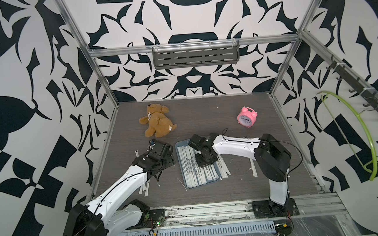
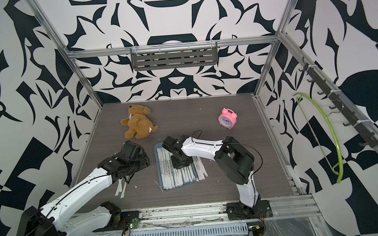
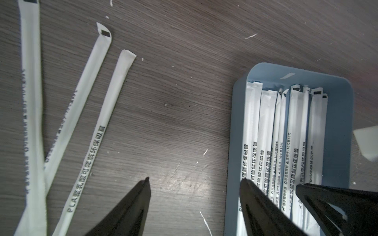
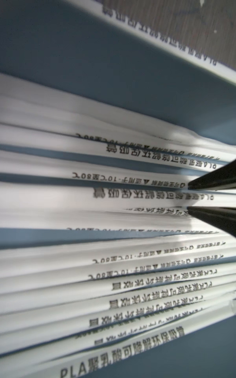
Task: Put the straws into the storage box
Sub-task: Place the straw in the storage box, then pick up the straw from the center of the board.
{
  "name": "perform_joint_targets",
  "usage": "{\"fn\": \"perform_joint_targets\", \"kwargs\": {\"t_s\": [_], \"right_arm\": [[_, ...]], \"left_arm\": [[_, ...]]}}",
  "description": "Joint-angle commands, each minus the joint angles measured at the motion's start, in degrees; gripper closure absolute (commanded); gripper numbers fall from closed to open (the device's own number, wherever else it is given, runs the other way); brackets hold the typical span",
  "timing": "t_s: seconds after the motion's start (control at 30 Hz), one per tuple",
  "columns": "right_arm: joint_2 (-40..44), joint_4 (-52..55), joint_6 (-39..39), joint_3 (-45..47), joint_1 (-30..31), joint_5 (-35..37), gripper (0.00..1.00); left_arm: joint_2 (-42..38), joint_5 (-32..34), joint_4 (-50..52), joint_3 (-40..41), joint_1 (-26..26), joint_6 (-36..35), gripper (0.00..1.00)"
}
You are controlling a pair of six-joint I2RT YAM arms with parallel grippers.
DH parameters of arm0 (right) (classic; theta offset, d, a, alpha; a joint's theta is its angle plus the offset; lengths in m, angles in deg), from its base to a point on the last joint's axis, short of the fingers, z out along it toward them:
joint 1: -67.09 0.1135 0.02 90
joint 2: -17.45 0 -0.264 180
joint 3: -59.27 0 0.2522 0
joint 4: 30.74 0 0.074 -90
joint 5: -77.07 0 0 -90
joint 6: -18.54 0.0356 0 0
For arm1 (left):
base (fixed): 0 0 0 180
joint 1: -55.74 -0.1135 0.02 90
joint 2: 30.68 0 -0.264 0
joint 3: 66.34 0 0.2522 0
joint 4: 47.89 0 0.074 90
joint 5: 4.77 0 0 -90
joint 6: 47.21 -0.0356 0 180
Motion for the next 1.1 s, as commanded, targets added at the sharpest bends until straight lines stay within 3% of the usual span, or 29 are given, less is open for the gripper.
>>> {"fn": "perform_joint_targets", "kwargs": {"t_s": [0.0,0.13,0.3,0.4,0.83,0.93,1.07], "right_arm": [[1.64,2.46,-1.64,-2.45,0.24,1.4,0.76],[3.34,3.33,-1.7,-3.32,0.24,1.19,0.69],[9.61,6.68,-2.76,-7.13,0.02,6.43,0.66],[11.78,5.96,-3.63,-6.75,-0.49,8.76,0.66],[13.75,1.15,-3.91,-1.18,-0.67,7.0,0.67],[13.83,1.16,-4.18,-0.75,-0.71,6.92,0.67],[14.25,0.72,-3.93,-0.28,-0.7,6.51,0.67]], "left_arm": [[-0.55,1.66,4.32,-2.53,-1.33,-1.31,0.25],[-1.59,2.19,7.48,-3.38,-4.33,-1.41,0.27],[-3.02,-1.78,15.18,-4.08,-16.28,-3.31,0.36],[-0.53,-4.05,16.65,-3.67,-19.07,-5.1,0.42],[17.58,-3.97,10.39,-3.7,-20.69,-8.23,0.54],[21.37,-3.97,9.44,-4.87,-20.73,-9.6,0.62],[26.04,-0.82,11.28,-7.68,-20.63,-9.93,0.59]]}}
